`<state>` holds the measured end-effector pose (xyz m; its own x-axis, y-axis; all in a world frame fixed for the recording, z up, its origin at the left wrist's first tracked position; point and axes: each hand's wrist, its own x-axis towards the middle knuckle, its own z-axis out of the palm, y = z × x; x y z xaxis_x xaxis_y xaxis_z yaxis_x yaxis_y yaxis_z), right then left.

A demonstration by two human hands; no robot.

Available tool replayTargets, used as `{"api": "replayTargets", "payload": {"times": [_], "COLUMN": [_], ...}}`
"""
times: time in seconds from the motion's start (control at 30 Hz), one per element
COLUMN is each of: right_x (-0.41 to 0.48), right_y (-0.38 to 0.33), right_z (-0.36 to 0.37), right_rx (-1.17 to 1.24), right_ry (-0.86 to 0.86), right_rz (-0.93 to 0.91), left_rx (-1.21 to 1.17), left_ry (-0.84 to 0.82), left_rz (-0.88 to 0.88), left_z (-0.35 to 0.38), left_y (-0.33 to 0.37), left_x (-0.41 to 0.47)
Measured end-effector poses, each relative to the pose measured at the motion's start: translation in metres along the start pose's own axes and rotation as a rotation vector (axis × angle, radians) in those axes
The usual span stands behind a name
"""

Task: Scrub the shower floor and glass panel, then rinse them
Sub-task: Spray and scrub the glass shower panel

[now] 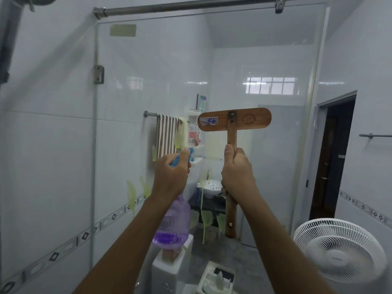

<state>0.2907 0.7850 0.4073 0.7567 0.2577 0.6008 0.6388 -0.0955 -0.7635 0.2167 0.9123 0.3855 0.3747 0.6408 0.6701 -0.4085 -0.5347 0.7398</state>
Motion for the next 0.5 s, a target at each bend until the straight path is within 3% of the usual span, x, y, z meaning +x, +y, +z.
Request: {"api": "replayTargets", "payload": {"times": [0.1, 0.2, 0.27, 0.5], "right_x": [-0.04, -0.101, -0.109, 0.001], "right_y": [0.026, 0.067, 0.071, -0.033], "right_z": [0.023, 0.055, 0.072, 0.106], "right_rx": [0.008, 0.0, -0.019, 0.017], "right_ry": [-0.05, -0.274, -0.33, -0.231], "right_rz": [0.021, 0.186, 0.248, 0.01], "left_rx": [0.037, 0.071, 0.126, 0.211], "left_ry": [0.071, 0.119, 0.133, 0.215], "left_rz": [0.006, 0.077, 0.101, 0.099], "left_z": [-0.015, -0.033, -0.045, -0.08], "left_y": [-0.004, -0.012, -0.015, -0.025], "left_x": [0.002, 0.005, 0.006, 0.014]}}
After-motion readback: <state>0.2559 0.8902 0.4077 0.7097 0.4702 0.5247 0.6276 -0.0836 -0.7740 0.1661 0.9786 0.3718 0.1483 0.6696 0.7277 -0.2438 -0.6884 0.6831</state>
